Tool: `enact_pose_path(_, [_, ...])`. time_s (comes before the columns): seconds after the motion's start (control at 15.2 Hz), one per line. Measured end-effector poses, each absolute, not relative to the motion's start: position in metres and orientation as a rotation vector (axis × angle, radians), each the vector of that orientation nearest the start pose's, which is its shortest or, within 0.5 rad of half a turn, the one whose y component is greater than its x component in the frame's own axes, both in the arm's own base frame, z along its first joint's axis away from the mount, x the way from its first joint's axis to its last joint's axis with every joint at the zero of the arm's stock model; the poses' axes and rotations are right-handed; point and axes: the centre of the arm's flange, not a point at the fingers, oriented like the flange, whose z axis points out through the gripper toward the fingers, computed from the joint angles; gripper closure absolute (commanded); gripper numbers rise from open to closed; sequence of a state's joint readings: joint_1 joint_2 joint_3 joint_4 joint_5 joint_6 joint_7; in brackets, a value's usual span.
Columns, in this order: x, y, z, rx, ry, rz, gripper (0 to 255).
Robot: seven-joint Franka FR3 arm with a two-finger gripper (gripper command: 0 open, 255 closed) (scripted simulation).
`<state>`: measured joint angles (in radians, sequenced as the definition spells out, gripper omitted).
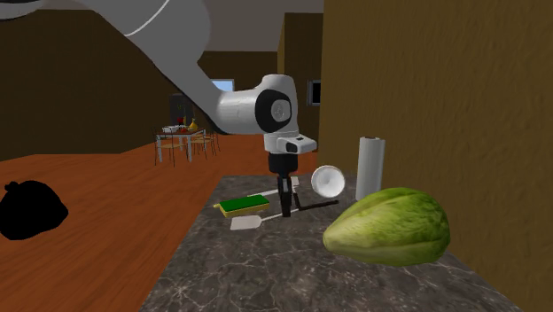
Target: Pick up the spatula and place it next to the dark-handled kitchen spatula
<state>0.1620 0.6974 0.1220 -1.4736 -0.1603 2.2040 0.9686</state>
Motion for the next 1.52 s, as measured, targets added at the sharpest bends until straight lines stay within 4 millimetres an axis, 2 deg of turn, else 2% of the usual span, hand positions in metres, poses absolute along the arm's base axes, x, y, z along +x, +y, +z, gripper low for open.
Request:
enact_pose_path(0.2, [0.698,0.182,0.264,-3.009,0.967,-0.100,255])
enact_pose_path(0.53, [0.698,0.182,0.262,-3.008,0.967,-0.100,255])
enact_pose_path(0.59, [0.698,0.182,0.262,-3.008,0.967,-0.100,0])
enact_pose_path(0.99, [0.698,0.182,0.262,-3.008,0.967,-0.100,0])
enact_pose_path(1.32, [0.695,0.185,0.306,-3.008,0.966,-0.102,0])
enact_pose_path(1.52, [0.695,0.184,0.312,-3.008,0.967,-0.101,0])
